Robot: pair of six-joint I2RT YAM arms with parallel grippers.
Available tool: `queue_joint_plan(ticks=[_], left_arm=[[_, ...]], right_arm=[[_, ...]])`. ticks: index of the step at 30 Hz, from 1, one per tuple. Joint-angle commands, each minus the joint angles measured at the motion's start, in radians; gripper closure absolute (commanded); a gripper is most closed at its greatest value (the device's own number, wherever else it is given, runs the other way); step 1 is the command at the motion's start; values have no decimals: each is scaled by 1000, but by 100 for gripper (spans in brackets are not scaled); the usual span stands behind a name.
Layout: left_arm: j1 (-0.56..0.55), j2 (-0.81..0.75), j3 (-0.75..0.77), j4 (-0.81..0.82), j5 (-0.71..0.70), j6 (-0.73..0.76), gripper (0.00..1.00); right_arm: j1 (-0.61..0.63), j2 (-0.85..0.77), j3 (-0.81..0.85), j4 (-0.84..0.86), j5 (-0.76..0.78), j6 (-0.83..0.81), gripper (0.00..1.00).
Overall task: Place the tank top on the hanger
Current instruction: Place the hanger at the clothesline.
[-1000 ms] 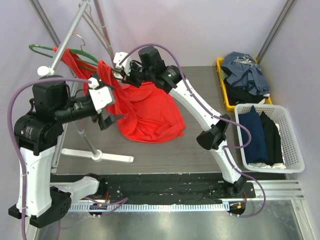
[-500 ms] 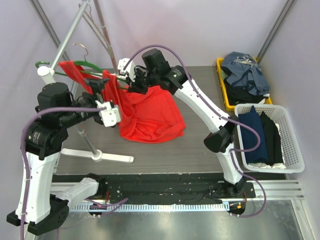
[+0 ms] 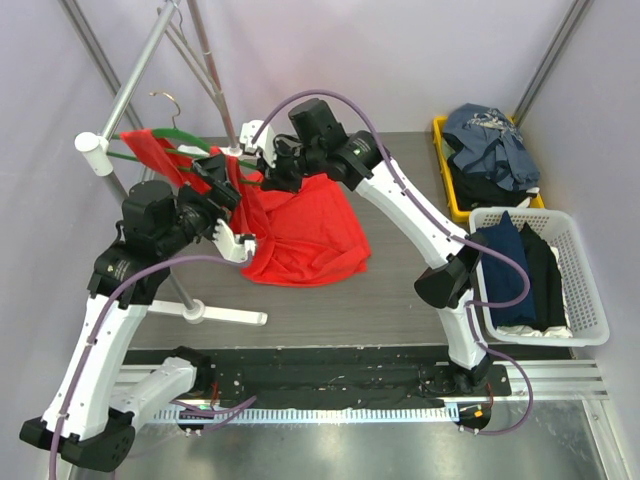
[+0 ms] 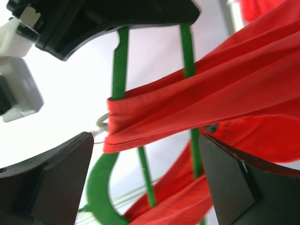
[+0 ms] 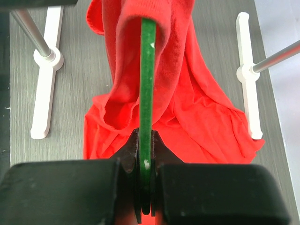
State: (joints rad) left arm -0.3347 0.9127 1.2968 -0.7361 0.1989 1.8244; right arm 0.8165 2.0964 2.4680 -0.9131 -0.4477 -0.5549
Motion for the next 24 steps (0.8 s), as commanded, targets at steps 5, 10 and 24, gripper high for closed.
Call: queue_joint_plan(ticks=[5, 10, 24], left_arm=[[-6, -6, -42, 182, -47, 234, 1], [-7, 20, -21, 181, -85, 257, 9], [-26, 68, -10, 213, -112, 251, 48]], right_arm=[[6, -95, -9, 42, -43, -20, 99], [4, -117, -18, 19, -63, -30, 99], [4, -176, -43, -20, -94, -56, 99]])
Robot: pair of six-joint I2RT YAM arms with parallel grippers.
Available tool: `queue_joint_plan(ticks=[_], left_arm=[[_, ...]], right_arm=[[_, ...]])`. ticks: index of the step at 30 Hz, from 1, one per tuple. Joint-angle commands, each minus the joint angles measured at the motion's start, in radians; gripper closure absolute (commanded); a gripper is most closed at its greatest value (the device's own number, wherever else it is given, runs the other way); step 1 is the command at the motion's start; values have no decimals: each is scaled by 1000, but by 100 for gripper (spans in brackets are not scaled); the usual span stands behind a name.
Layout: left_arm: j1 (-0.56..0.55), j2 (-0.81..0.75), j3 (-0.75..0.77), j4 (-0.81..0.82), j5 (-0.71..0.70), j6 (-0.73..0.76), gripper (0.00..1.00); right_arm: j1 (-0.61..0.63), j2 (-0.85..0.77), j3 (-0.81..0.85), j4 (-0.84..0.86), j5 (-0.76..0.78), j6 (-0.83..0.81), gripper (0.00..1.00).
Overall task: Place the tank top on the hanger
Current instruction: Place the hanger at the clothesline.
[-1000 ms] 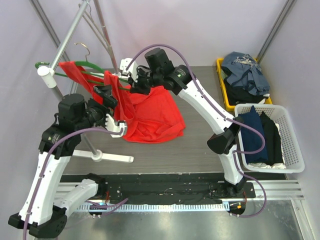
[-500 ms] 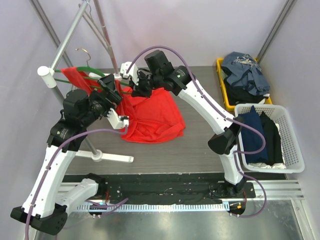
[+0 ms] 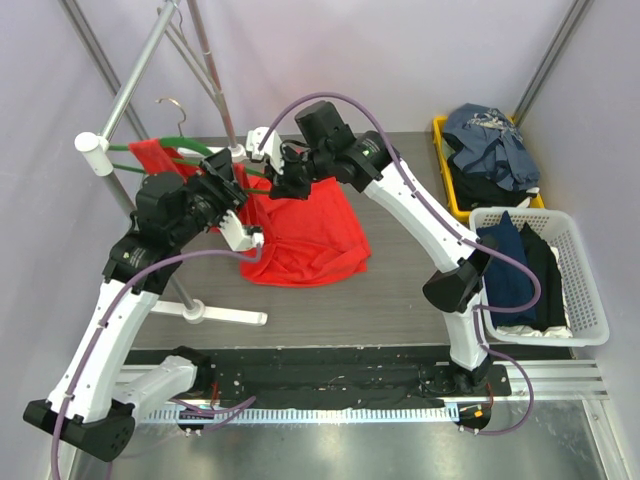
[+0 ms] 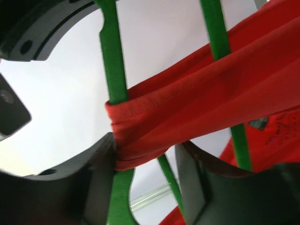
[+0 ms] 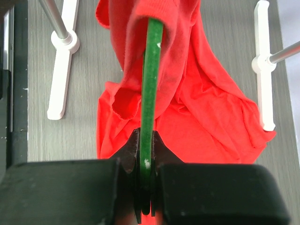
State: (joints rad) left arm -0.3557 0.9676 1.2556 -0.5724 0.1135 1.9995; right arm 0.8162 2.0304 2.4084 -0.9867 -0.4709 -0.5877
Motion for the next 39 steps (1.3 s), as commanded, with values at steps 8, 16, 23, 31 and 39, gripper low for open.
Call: queue_joint_plan(ticks=[8, 16, 23, 31, 39], left_arm=[[-41, 14, 25, 66, -54, 56, 69], [-61, 19, 22, 98, -86, 25, 100], [-75, 22, 25, 129, -98, -34, 100], [-77, 19, 21, 132, -97, -38, 100], [-75, 29, 50, 125, -101, -51, 100]], right_arm=[[6, -118, 24, 49, -75, -32, 99], [6, -124, 18, 45, -77, -35, 99], [6, -131, -6, 46, -63, -41, 95], [6, -145, -38, 48, -37, -52, 64], [8, -167, -61, 56, 1, -54, 39]])
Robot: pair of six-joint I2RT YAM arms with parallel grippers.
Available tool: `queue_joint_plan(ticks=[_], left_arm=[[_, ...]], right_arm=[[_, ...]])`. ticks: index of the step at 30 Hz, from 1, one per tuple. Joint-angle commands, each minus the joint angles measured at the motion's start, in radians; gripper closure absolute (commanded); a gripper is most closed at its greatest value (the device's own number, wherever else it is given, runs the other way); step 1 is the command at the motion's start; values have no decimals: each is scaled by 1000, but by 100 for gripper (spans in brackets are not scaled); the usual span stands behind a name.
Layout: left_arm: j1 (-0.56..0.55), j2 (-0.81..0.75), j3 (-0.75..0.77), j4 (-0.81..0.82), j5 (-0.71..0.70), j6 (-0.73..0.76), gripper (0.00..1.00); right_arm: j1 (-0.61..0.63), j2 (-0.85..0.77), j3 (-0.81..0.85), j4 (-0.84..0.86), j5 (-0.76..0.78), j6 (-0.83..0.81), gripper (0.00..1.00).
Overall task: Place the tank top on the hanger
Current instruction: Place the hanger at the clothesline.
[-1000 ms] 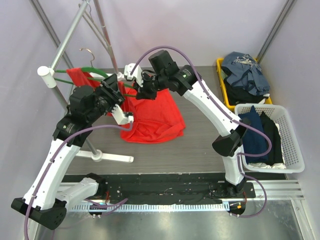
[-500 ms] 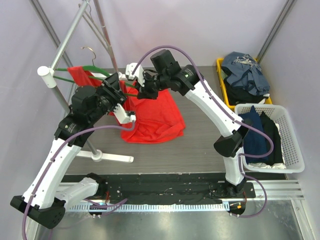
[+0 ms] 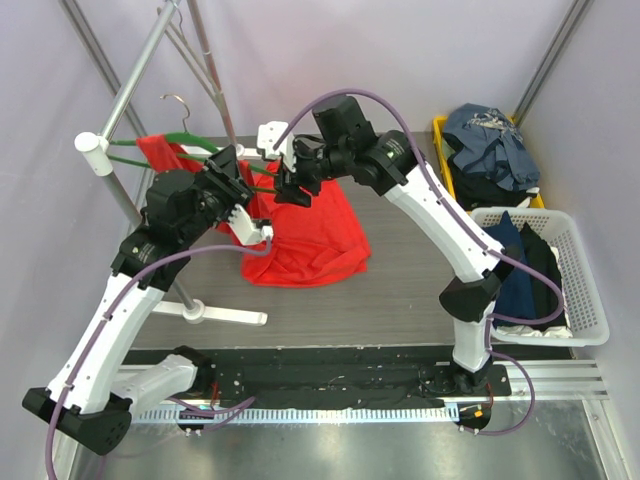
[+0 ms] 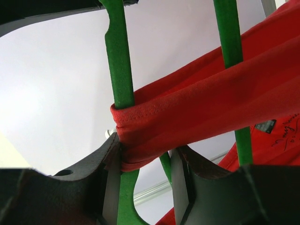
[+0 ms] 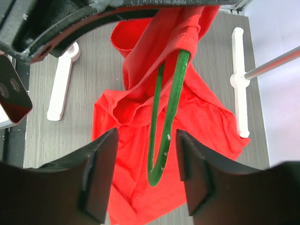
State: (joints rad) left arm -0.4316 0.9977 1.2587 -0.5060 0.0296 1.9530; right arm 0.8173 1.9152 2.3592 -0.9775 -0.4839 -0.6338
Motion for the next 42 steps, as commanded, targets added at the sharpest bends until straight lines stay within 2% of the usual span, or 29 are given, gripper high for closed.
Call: queue_joint_plan(ticks=[1, 5, 8, 11, 24, 37, 42], left_arm=[[1, 10, 65, 52, -20, -18, 100], [2, 41, 122, 29, -19, -40, 100], [8, 62, 146, 32, -14, -34, 100], [19, 84, 172, 23, -13, -35, 100], [116, 166, 309, -19, 6, -89, 100], [251, 214, 340, -34, 58, -101, 100], [255, 185, 280, -45, 59, -94, 100]], right_arm=[[5, -62, -17, 46, 22, -10, 32], [3, -99, -64, 36, 56, -29, 15], [3, -137, -112, 36, 96, -43, 5], [0, -180, -167, 40, 119, -47, 0], [-78, -373, -327, 54, 137, -44, 0], [-133, -470, -460, 68, 117, -44, 0], [-147, -486, -479, 71, 110, -44, 0]])
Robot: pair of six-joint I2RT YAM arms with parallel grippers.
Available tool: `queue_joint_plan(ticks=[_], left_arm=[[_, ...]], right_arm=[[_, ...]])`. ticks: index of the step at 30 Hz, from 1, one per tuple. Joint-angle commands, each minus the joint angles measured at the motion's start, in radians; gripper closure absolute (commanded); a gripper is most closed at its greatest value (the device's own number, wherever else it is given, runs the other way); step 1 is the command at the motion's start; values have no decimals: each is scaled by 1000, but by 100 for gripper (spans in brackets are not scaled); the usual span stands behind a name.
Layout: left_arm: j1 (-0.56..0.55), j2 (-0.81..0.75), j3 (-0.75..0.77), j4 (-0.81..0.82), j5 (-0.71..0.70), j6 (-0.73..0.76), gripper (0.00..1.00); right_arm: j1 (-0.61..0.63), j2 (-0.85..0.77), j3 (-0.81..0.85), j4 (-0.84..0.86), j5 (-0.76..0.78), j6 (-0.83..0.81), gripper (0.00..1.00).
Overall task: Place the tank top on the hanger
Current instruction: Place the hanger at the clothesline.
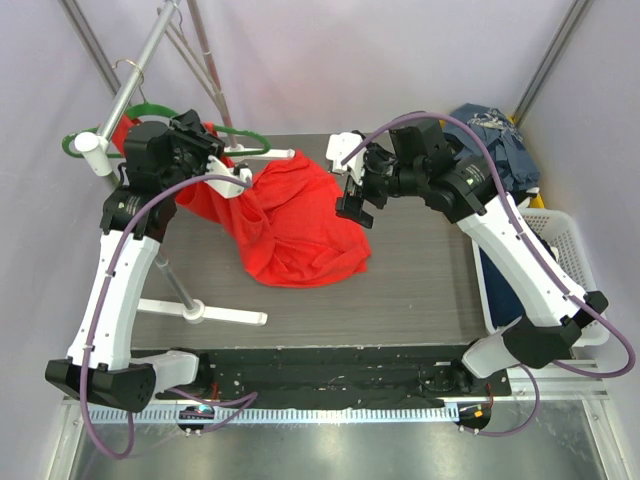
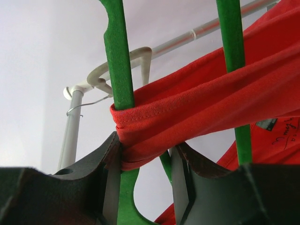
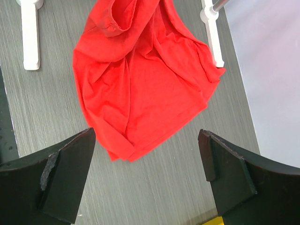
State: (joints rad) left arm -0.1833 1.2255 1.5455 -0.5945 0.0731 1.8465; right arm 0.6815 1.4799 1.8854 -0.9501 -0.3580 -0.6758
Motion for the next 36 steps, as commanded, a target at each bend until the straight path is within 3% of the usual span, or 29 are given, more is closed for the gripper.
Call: queue_joint_plan(ticks=[1, 11, 14, 19, 26, 35, 36], left_arm=[[8, -52, -25, 47, 20, 20, 100], [7, -110, -131, 82, 47, 25, 98], [8, -121, -139, 90, 60, 25, 81], [7, -141, -156, 93, 70, 26, 64], [7, -195, -202, 91, 85, 19, 31], [4, -262, -278, 81, 103, 14, 0], [2, -273, -282, 76, 102, 14, 0]], right_arm=[[-13, -53, -8, 45, -18, -2, 0], [-19, -44, -11, 48, -32, -1, 0], [-20, -40, -11, 50, -33, 1, 0], [-22, -35, -3, 50, -35, 2, 0], [-22, -35, 3, 48, -36, 5, 0], [-22, -36, 7, 47, -39, 7, 0], [-23, -38, 6, 47, -39, 5, 0]])
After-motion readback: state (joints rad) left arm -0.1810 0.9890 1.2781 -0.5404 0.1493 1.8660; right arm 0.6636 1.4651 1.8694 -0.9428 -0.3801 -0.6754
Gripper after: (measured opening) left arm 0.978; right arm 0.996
